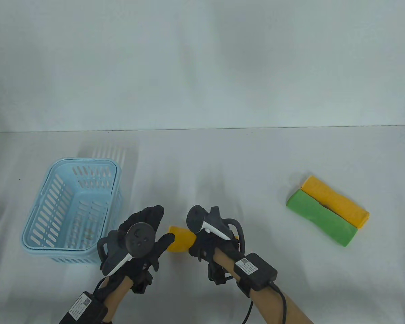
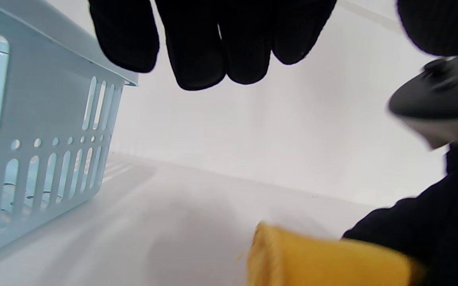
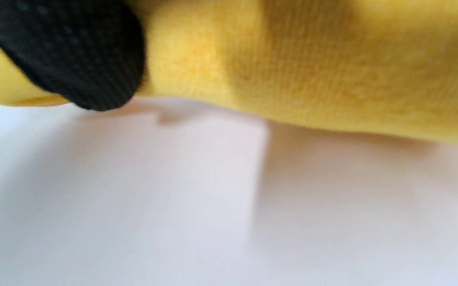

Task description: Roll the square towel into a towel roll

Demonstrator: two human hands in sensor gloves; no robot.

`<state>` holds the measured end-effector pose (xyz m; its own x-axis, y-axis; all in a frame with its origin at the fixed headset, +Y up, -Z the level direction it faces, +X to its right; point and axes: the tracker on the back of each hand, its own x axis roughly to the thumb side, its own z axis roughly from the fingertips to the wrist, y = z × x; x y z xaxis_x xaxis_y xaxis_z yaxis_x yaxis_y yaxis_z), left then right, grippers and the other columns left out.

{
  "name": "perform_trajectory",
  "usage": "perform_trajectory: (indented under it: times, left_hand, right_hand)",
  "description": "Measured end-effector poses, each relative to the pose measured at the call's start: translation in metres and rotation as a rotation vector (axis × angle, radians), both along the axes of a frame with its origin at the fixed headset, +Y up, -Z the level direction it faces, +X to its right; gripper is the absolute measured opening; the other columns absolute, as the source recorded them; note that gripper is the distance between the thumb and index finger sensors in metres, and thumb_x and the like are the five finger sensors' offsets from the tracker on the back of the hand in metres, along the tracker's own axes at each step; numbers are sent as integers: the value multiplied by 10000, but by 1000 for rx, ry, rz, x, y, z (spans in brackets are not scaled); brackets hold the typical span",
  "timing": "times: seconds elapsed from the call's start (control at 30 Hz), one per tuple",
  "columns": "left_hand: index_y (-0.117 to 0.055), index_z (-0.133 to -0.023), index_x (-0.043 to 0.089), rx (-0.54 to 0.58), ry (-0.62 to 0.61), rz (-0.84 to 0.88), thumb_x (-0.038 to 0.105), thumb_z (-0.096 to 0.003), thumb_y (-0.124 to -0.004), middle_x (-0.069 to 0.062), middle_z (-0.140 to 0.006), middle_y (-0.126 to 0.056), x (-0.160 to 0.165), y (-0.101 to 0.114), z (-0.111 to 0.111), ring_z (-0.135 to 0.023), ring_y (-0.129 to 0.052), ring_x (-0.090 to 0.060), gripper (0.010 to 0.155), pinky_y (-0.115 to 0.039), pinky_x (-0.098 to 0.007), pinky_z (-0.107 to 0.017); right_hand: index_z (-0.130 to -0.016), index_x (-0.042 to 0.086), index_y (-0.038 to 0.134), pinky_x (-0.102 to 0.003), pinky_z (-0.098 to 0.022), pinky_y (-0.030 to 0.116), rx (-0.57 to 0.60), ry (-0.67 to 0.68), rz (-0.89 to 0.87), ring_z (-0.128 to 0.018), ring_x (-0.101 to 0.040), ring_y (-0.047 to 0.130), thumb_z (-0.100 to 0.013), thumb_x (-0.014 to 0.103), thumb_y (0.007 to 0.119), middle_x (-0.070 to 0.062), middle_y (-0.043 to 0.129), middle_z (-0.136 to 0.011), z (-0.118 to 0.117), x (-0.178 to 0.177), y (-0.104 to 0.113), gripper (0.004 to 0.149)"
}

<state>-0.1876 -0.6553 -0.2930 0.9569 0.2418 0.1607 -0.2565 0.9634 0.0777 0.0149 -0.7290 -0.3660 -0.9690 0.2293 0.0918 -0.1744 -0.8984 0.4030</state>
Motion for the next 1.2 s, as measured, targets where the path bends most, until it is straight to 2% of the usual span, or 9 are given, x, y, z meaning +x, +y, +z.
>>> perform_trajectory:
  times: [0.1, 0.27, 0.37, 0.47, 0.6, 0.77, 0.97, 1.2]
  left_hand:
    - [-537, -1067, 311, 2, -1, 0, 656, -330, -720, 7, -1104, -648, -1, 0, 0, -1000, -753, -318, 835, -640, -569, -726]
    - [-535, -1068, 309, 7, -4, -2, 656, -331, -718, 7, -1105, -646, -1, 1, 1, -1002, -749, -320, 835, -639, -570, -726]
    - [-536, -1069, 308, 6, -7, -7, 655, -331, -719, 7, -1105, -646, 0, 0, 1, -1002, -748, -321, 836, -638, -570, -727]
    - [-538, -1069, 306, 5, -8, -10, 654, -331, -720, 7, -1104, -647, 1, 0, 1, -1000, -750, -321, 836, -637, -571, -727]
    - [-538, -1068, 308, 1, -10, -17, 654, -331, -719, 5, -1103, -650, 2, 0, 1, -1001, -750, -320, 835, -638, -571, -727]
    - [-538, -1068, 308, -6, -8, -25, 654, -331, -719, 8, -1102, -649, 4, -2, 1, -1001, -750, -321, 834, -638, -570, -728]
    - [-538, -1068, 309, -14, -2, -25, 653, -331, -719, 7, -1102, -650, 3, -2, 1, -1001, -749, -322, 833, -638, -571, -727]
    - [-537, -1068, 308, -26, -4, -36, 652, -332, -719, 6, -1102, -650, 5, -3, 0, -1001, -748, -322, 833, -638, -570, -726]
  right_hand:
    - [-828, 265, 699, -583, -717, 504, 28, -80, -56, -857, -298, 646, -234, 500, 926, 33, 640, -910, 4, 28, 27, 679]
    - [-830, 260, 700, -585, -715, 505, 89, -224, -83, -858, -302, 645, -234, 494, 930, 27, 640, -912, 17, 94, 66, 681]
    - [-831, 260, 700, -585, -715, 506, 116, -308, -39, -860, -302, 645, -235, 494, 931, 28, 640, -913, 25, 137, 78, 681]
    - [-833, 260, 699, -587, -716, 503, 130, -391, 15, -863, -303, 642, -236, 490, 933, 27, 637, -916, 29, 174, 80, 681]
    - [-840, 266, 691, -589, -719, 498, 150, -515, 126, -871, -300, 636, -240, 484, 934, 32, 629, -924, 28, 226, 65, 683]
    - [-843, 276, 680, -584, -723, 496, 163, -599, 214, -878, -291, 630, -242, 488, 927, 41, 619, -927, 14, 254, 28, 683]
    - [-842, 286, 670, -577, -729, 490, 215, -605, 306, -884, -279, 618, -243, 494, 919, 51, 607, -929, 0, 253, -10, 681]
    - [-894, 293, 625, -576, -741, 460, 236, -605, 416, -915, -280, 575, -252, 507, 902, 50, 557, -966, -4, 248, -19, 731]
